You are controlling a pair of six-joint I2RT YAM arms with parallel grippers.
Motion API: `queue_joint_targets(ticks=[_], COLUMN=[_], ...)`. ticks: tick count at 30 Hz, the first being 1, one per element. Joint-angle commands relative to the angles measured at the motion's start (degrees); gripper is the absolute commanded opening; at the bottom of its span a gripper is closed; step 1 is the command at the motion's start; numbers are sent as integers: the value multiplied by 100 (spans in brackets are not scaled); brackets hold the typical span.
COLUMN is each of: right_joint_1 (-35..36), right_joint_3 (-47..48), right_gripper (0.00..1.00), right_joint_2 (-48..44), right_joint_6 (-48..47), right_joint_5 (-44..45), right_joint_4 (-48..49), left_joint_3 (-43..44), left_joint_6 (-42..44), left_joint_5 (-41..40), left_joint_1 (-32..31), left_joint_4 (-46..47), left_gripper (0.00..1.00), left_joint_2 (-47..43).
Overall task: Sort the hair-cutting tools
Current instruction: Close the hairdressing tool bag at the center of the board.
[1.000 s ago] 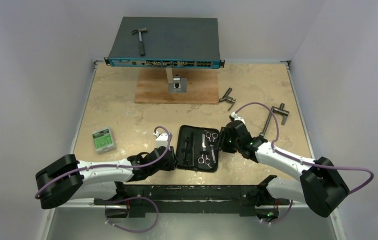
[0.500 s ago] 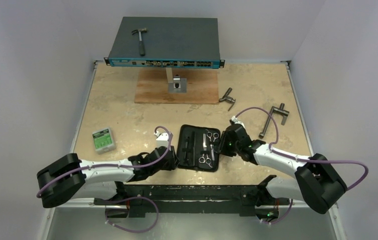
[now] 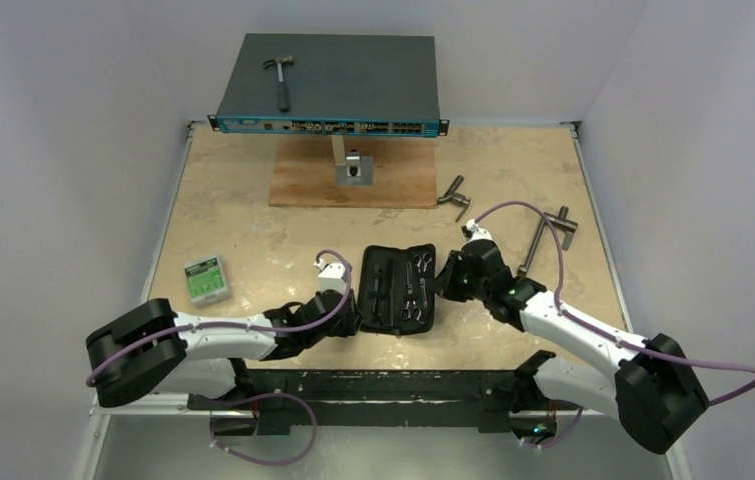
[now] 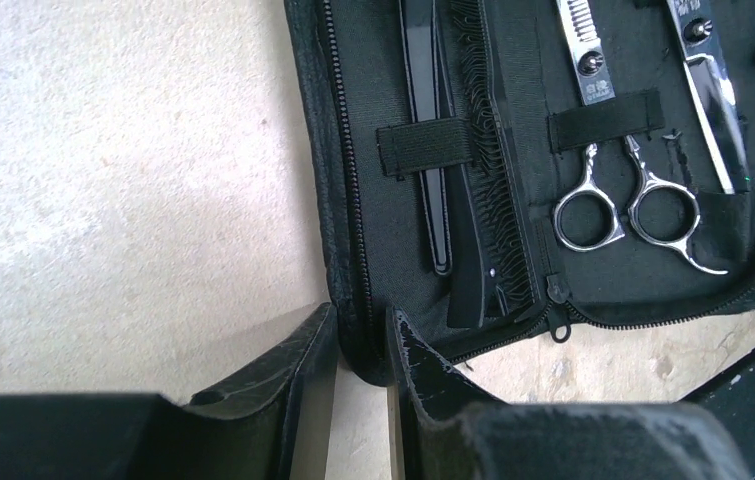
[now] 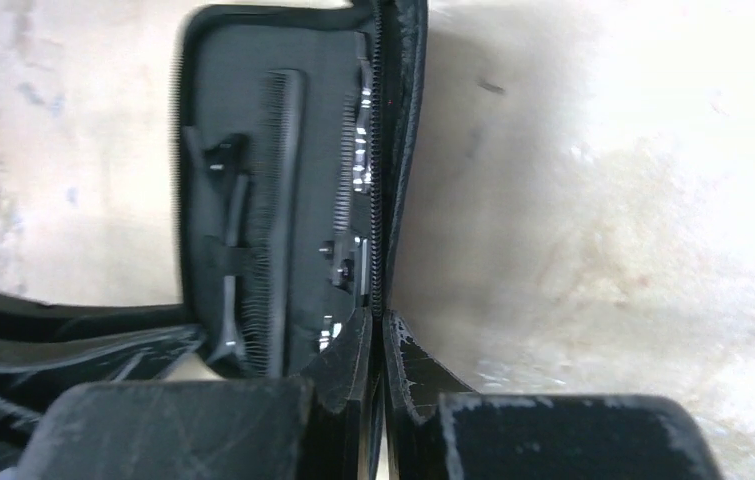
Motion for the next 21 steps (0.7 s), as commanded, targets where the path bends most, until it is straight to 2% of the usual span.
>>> queue_joint_targets(ticks=[1, 11, 21], right_joint_1=[86, 209, 399], right_joint_3=[512, 919, 1342], right_gripper=[0, 0, 0], right_joint_2=[-12, 304, 1359], right_joint_6=[-189, -235, -390], right_joint_5=[-800, -1366, -1433], right_joint_4=[162, 681, 1082], left_joint_3=[95, 393, 545], left_joint_6=[147, 278, 291], left_joint_5=[404, 680, 809], left_joint_1=[-27, -35, -53], left_joint_4=[117, 468, 539], left_gripper=[22, 22, 23], left_joint_2=[379, 870, 1130])
